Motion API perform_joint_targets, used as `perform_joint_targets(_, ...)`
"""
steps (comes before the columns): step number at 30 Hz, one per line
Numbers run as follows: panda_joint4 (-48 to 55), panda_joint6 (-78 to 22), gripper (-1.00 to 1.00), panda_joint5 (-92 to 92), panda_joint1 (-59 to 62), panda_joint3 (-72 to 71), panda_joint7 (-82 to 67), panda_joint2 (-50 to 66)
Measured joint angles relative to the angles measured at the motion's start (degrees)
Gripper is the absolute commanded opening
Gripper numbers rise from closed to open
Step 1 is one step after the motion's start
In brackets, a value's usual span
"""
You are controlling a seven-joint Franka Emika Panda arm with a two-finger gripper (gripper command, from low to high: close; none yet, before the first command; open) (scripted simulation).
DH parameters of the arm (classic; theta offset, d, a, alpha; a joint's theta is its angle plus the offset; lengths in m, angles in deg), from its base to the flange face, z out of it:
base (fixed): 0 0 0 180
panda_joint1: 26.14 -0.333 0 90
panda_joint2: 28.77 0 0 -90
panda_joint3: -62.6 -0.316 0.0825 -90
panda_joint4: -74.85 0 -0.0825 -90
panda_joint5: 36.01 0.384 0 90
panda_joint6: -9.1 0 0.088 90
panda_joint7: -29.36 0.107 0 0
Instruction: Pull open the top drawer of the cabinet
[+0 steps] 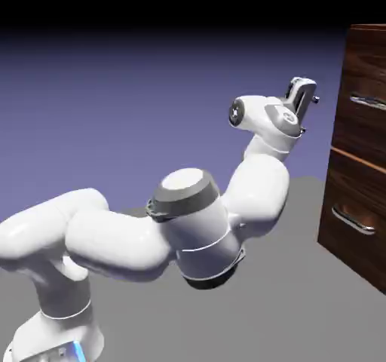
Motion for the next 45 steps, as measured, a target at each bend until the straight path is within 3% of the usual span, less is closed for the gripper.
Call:
perform_joint_targets(5, 2.3, -1.4, 0.00, -6.0, 2.6, -4.3, -8.0, 4.8)
perform_joint_targets(11, 14.8, 3.1, 0.00, -5.9, -5.3, -3.5, -10.7, 4.1)
perform_joint_targets(12, 15.5, 3.3, -1.00, -5.9, -5.8, -3.4, -10.8, 4.0)
perform_joint_targets(14, 15.5, 3.3, -1.00, -5.9, -5.8, -3.4, -10.8, 4.0)
perform_joint_targets(43, -44.7, -14.0, -1.00, 3.8, 37.3, -13.7, -3.7, 11.1)
perform_joint_targets(44, -46.0, -14.2, 1.00, 4.7, 38.5, -14.2, -3.9, 11.5)
perform_joint_targets(45, -46.0, -14.2, 1.00, 4.7, 38.5, -14.2, -3.9, 11.5)
